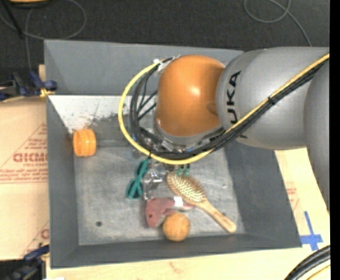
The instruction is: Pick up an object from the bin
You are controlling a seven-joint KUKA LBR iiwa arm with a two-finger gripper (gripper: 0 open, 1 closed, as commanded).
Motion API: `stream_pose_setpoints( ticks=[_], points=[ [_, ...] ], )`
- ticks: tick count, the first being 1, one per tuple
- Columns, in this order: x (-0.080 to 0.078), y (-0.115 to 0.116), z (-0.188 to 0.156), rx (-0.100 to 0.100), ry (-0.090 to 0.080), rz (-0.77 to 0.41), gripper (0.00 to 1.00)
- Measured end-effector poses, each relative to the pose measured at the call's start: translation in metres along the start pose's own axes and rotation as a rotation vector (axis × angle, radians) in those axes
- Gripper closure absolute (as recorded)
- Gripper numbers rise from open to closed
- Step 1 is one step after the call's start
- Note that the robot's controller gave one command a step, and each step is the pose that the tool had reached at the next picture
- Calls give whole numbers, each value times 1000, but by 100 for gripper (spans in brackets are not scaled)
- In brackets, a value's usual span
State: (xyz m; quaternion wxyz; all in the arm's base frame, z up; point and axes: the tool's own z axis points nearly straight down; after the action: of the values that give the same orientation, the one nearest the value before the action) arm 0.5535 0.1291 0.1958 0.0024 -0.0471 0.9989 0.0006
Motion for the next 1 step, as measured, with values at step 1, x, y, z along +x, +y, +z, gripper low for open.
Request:
stream_pose_setpoints(
  ticks=[1],
  points=[
    [-15,-18,48,2,-7,-165,0]
  ],
)
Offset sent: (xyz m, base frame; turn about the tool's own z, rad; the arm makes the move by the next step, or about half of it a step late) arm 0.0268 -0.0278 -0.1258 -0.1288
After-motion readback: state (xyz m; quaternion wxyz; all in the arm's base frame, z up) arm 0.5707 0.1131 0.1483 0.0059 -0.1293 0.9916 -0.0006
